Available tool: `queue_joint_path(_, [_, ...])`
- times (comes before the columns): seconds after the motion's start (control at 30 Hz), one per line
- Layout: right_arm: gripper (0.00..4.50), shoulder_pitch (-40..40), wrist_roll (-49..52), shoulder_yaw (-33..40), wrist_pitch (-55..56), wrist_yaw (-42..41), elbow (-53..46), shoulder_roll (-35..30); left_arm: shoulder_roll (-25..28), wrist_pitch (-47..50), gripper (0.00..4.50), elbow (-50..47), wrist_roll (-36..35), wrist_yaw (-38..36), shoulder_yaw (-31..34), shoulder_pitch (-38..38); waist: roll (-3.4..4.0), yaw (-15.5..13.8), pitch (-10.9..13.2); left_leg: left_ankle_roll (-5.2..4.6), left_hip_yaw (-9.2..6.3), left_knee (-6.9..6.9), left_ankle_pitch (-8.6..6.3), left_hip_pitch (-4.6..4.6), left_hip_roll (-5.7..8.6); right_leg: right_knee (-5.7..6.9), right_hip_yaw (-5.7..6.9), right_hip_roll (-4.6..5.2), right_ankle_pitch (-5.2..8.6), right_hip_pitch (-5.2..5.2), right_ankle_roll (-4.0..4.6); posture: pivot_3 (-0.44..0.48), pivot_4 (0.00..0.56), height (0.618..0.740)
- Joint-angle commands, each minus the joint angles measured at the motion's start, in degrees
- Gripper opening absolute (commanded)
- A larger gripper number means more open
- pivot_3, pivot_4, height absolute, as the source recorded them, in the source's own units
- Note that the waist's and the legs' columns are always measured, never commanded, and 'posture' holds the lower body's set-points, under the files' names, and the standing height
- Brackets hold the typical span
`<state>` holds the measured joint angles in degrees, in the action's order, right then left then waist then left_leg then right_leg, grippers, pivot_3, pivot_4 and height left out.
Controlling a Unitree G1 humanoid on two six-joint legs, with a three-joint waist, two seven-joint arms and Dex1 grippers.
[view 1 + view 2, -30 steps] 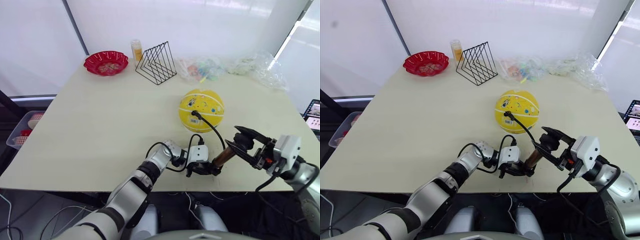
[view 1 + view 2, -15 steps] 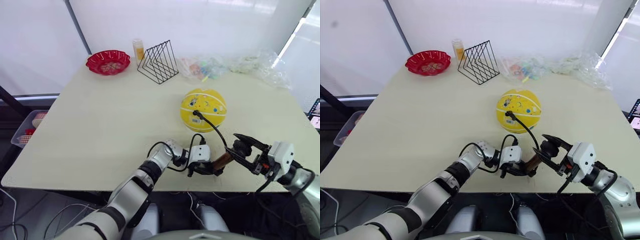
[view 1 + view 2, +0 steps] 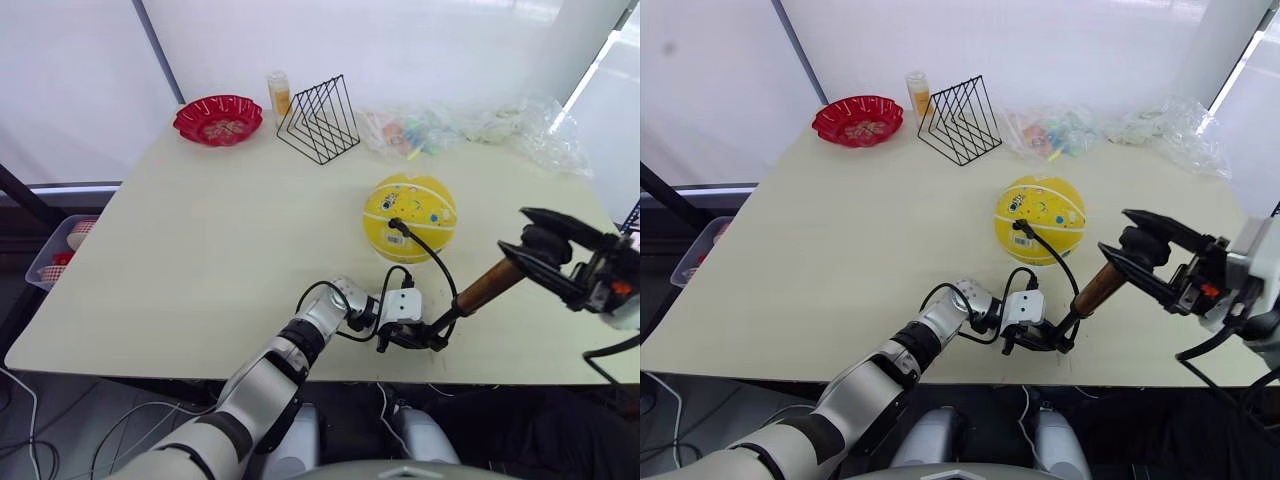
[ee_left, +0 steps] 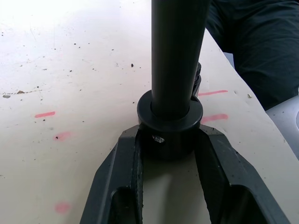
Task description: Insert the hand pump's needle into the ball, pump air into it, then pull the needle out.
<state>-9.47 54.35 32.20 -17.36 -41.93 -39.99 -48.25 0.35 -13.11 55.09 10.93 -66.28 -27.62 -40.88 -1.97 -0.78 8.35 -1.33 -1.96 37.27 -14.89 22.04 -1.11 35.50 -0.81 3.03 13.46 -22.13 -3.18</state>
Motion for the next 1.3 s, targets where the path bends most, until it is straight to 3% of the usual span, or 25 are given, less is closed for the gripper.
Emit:
queue_joint_path(0.03, [1.94, 1.89, 3.47, 4.16, -0.72, 1.07, -1.94, -0.94, 2.69, 3.80, 1.10, 7.03, 4.71, 1.07, -2.85, 2.67, -0.01, 0.02, 0.01, 0.00, 0.00, 0.00, 0.00, 0.00, 0.00, 0.00, 0.00, 0.00, 0.00, 0.00, 0.00, 0.000, 0.150, 0.740])
queue_joint_path(0.3, [1.94, -1.82, -3.22, -2.92, -1.67, -0.82, -1.56, 1.87, 2.48, 4.13, 1.10, 6.73, 4.43, 0.89, -2.68, 2.81, -0.08, 0.03, -0.04, 0.00, -0.02, 0.00, 0.00, -0.01, 0.00, 0.00, -0.10, -0.05, 0.00, 0.01, 0.00, 0.000, 0.150, 0.740])
queue_joint_path(0.6, [1.94, -5.92, -20.47, -19.49, 7.21, -2.44, 6.35, 11.27, 3.29, 4.35, 1.10, 5.98, 4.16, 0.85, -2.40, 3.24, -0.50, 0.55, -0.54, 0.01, -0.04, -0.03, -0.01, -0.22, -0.16, 0.01, -0.13, 0.02, 0.01, 0.12, 0.02, 0.000, 0.150, 0.740])
queue_joint_path(0.9, [1.94, -6.18, -31.78, -29.31, 15.96, -3.19, 16.20, 15.91, 3.53, 4.27, 1.10, 5.50, 3.81, 0.86, -2.10, 3.36, -0.53, 0.84, -0.79, 0.02, -0.14, -0.11, -0.01, -0.28, -0.20, 0.01, -0.04, 0.07, 0.06, 0.15, 0.11, 0.000, 0.150, 0.740])
queue_joint_path(1.3, [1.94, -4.06, -37.24, -34.65, 22.87, -3.56, 23.40, 18.97, 3.64, 3.28, 1.10, 4.36, 2.00, 0.66, -0.38, 3.58, -0.51, 1.50, -0.82, 0.01, -0.12, -0.11, -0.01, -0.31, -0.19, 0.02, -0.05, 0.04, 0.05, 0.18, 0.10, 0.000, 0.150, 0.740])
